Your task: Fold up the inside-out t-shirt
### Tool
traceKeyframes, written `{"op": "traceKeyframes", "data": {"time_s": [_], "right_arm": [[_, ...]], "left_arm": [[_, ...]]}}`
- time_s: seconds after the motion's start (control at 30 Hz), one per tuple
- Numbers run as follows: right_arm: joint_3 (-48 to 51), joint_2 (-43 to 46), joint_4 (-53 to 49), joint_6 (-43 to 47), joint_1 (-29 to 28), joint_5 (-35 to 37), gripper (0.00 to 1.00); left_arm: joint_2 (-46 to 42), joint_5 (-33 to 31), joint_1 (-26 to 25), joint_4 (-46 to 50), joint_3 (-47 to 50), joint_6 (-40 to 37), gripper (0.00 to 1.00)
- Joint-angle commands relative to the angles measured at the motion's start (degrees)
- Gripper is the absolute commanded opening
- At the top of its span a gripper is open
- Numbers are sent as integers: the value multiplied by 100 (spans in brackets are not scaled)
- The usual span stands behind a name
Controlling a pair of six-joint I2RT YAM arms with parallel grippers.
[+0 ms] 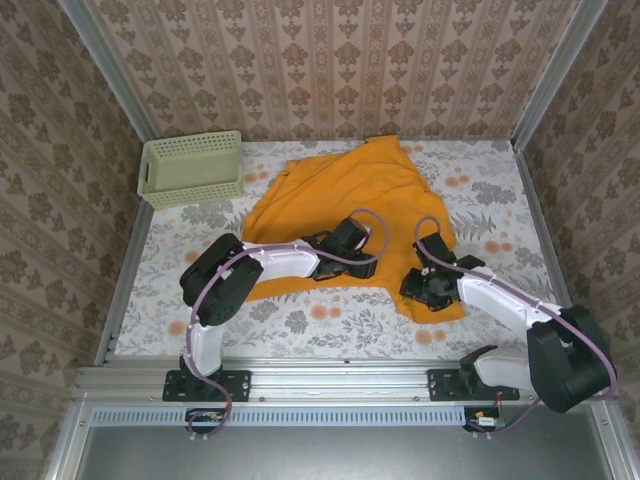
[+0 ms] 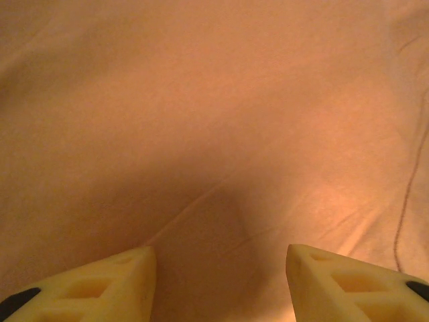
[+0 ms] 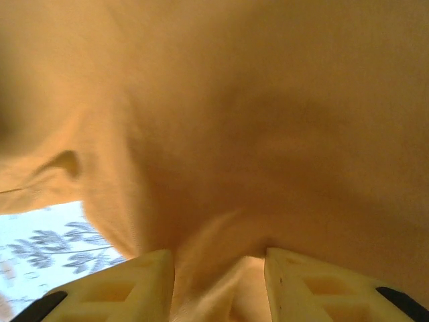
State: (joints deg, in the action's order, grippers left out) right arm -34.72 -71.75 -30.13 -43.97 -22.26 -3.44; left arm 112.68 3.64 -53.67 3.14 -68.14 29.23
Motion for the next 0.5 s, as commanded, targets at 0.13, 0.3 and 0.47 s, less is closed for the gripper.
{"op": "traceKeyframes", "data": {"time_s": [0.13, 0.3, 0.47], "right_arm": [[381, 136, -527, -898, -573, 829, 49], [528, 469, -644, -1200, -831, 1147, 44], [292, 328, -686, -1062, -905, 1333, 24]], "left_arm": [[153, -118, 30, -85, 155, 292, 58], [72, -62, 125, -336, 455, 408, 59], [-5, -21, 114, -401, 536, 395, 59]]}}
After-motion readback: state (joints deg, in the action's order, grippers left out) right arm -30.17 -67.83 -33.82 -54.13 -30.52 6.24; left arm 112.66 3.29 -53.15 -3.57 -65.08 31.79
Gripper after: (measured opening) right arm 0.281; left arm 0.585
